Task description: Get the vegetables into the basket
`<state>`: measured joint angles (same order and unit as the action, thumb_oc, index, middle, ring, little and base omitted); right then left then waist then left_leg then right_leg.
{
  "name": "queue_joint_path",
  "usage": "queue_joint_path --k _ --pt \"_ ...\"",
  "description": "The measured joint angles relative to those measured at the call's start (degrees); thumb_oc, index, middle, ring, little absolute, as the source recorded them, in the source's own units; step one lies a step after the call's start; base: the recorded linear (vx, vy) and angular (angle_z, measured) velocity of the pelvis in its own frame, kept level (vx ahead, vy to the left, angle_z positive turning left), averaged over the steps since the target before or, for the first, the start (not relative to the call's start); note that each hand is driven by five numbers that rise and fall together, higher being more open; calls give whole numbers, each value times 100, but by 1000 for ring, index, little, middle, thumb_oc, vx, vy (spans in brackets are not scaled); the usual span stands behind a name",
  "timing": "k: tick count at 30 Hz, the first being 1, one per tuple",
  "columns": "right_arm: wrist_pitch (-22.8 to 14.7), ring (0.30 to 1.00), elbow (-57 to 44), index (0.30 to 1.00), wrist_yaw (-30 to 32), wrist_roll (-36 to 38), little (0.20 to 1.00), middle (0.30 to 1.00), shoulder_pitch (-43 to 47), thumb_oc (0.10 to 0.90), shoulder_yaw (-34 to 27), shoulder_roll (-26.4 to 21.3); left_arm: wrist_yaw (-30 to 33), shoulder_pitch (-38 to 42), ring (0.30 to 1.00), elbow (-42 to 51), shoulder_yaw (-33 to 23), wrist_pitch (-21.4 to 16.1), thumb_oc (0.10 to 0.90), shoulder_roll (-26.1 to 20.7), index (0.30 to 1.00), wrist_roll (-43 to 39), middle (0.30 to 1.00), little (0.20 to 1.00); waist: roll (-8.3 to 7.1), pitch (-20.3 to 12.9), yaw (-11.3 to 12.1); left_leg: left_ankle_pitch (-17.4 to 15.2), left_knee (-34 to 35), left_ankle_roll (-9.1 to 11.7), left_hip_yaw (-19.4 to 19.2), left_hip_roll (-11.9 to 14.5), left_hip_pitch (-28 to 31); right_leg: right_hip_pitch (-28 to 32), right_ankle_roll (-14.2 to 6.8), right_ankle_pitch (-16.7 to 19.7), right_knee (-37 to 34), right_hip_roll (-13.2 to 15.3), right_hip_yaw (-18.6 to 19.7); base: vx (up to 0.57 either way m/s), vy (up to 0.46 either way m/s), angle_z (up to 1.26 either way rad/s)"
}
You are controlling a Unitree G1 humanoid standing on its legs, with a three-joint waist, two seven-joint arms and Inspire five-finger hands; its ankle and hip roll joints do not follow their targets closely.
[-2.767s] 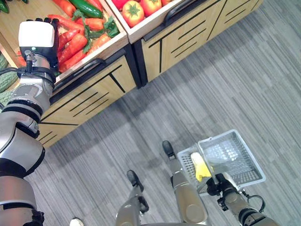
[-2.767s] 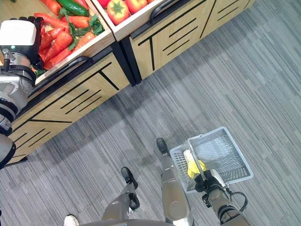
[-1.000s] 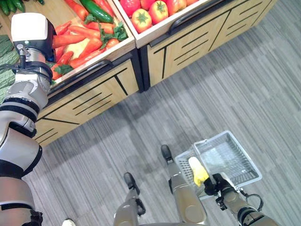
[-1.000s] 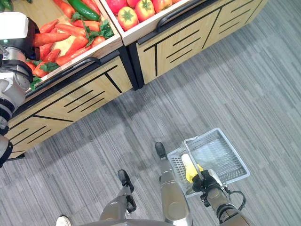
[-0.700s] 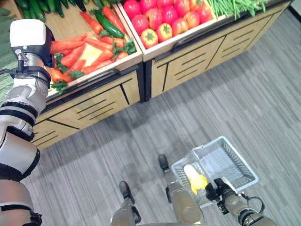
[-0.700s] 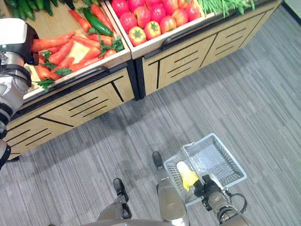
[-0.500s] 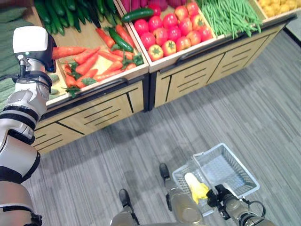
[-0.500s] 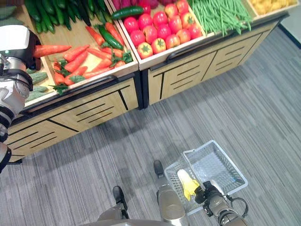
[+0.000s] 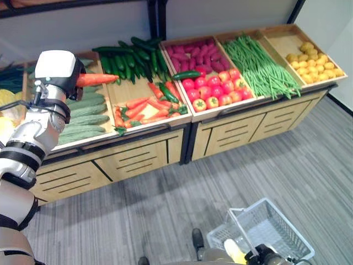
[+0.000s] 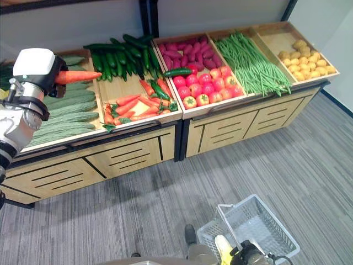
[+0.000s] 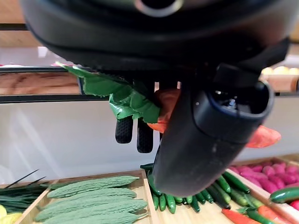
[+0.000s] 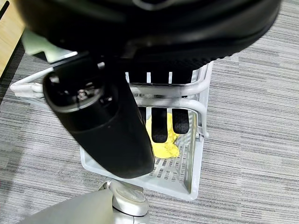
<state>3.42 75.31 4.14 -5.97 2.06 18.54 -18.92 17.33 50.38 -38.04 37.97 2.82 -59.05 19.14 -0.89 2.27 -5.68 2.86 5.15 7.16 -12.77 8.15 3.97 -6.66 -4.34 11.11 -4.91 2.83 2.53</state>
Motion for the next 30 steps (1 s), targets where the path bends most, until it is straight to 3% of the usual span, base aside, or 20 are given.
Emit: queue_joint_path --k 2,5,7,14,30 --pt "98 300 54 300 -38 -25 300 300 -108 400 -40 1 -16 -636 300 637 -561 11 400 -16 300 -123 300 300 -8 -82 6 -13 23 -26 118 -60 83 155 -13 3 0 75 -90 -51 39 24" --pt "150 300 99 300 -43 -57 300 300 -273 400 -238 68 -24 -900 300 896 -811 96 400 96 300 -258 300 300 -68 -224 78 -18 24 -51 185 -133 96 225 -68 -48 -1 177 -183 -21 42 23" --pt "195 300 140 300 -50 -97 300 300 -303 400 -289 113 -21 -1305 300 1291 -1325 110 400 274 300 -409 300 300 -86 -241 42 -26 25 -71 248 -152 160 320 -100 -71 -2 206 -246 12 21 16" --pt "281 300 150 300 -92 -105 300 300 -505 400 -423 157 -36 -1921 300 1809 -1540 140 400 451 300 -445 300 300 -112 -360 24 -54 25 -112 262 -186 227 400 -131 -98 -6 243 -263 1 7 2" --pt "290 300 171 300 -133 -110 300 300 -551 400 -478 155 -236 -1948 300 1938 -1565 196 400 637 300 -343 300 300 -104 -314 -1 -76 26 -123 247 -190 310 475 -144 -124 -31 249 -249 2 7 0"
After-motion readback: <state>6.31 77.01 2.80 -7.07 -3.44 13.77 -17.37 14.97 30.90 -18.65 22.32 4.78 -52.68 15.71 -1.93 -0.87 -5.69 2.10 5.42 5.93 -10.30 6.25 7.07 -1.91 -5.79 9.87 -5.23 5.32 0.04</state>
